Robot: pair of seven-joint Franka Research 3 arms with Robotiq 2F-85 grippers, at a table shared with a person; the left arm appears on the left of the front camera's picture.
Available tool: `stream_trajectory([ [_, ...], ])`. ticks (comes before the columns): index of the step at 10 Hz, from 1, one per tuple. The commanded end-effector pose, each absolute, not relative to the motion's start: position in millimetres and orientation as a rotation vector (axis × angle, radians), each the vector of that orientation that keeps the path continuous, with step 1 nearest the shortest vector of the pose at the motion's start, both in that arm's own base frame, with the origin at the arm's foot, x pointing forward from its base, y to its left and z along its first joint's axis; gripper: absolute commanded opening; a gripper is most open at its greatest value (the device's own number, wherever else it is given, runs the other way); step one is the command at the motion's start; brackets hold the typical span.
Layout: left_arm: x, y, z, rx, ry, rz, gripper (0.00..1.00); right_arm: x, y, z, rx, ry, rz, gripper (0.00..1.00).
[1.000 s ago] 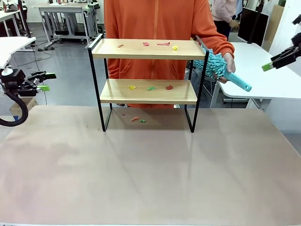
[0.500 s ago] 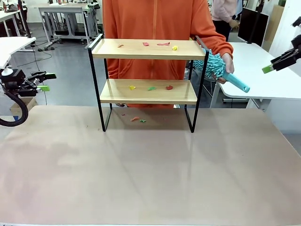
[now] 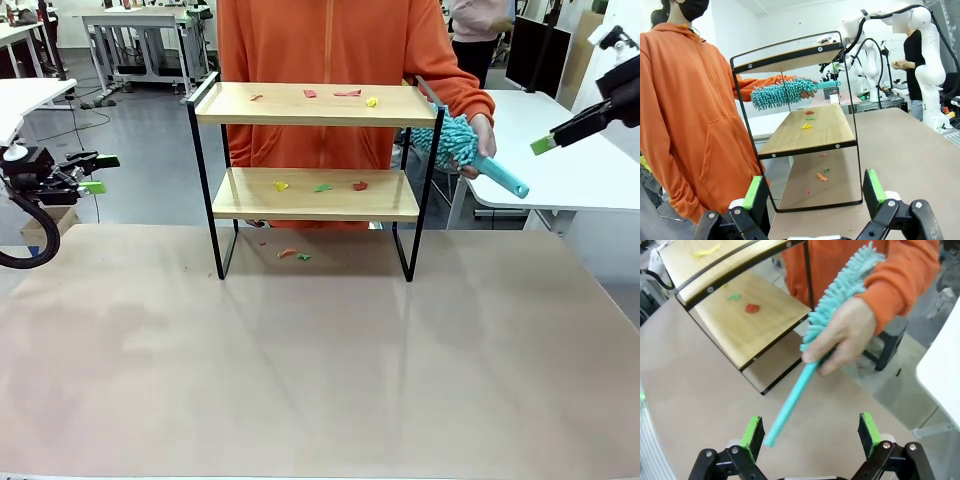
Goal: Clean the shelf.
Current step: Pick up the Duster handed by the human.
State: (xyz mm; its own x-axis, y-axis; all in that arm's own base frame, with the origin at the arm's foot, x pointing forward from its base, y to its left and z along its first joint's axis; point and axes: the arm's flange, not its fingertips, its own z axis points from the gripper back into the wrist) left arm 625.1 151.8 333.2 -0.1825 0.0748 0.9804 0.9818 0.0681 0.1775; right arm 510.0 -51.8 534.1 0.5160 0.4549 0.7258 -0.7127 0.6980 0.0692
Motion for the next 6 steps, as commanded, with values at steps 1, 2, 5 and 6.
stream_trajectory([
  [1,622,150,334,-1.117,-1.43,-1.27,1.0,491,-24,535,0.323,-0.671,0.659,1.0],
  [2,622,150,334,-1.117,-1.43,-1.27,1.0,486,-10,534,0.308,-0.655,0.651,1.0],
  [5,622,150,334,-1.117,-1.43,-1.27,1.0,478,1,537,0.26,-0.632,0.641,1.0],
  [6,622,150,334,-1.117,-1.43,-1.27,1.0,477,3,534,0.239,-0.632,0.633,1.0],
])
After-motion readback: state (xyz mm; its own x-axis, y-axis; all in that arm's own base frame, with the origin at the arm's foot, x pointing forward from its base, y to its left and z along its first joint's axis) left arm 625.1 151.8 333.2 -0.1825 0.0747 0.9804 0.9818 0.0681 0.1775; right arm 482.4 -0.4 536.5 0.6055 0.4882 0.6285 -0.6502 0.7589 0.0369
